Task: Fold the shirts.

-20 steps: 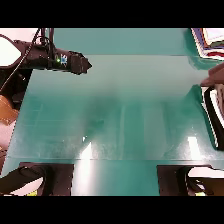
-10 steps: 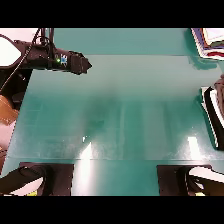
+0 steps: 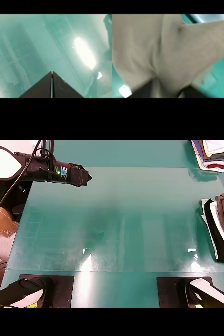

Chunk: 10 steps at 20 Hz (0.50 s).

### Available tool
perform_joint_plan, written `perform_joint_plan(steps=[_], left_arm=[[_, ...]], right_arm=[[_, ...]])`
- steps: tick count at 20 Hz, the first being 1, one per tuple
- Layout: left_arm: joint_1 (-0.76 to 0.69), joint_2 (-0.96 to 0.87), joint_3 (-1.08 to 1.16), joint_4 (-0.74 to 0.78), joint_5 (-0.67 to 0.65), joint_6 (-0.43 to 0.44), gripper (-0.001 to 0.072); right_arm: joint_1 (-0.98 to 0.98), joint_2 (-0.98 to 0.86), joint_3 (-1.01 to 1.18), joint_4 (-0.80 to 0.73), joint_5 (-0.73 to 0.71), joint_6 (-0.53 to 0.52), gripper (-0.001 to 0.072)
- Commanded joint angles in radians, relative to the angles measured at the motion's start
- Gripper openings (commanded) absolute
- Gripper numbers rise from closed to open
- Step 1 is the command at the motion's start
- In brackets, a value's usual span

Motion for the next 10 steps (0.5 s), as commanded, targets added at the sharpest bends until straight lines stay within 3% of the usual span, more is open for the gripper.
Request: perform_joint_plan(steps=[1, 4, 6, 10], left_arm=[[0.000, 0.000, 0.000, 0.001, 0.000, 0.002, 0.0026], [0.000, 0.000, 0.000, 0.001, 0.000, 0.002, 0.0026], [0.000, 0.000, 0.000, 0.001, 0.000, 0.001, 0.0026], [0.000, 0.000, 0.000, 0.003, 0.001, 0.001, 0.0027]], right_arm=[[-0.071, 0.050, -0.128, -0.079, 0.007, 0.000, 0.0661], [-0.098, 0.057, -0.115, -0.035, -0.008, 0.000, 0.0670], [-0.066, 0.056, -0.071, 0.119, -0.046, 0.000, 0.0669], [0.215, 0.056, -0.008, 0.340, -0.117, 0.001, 0.0669]])
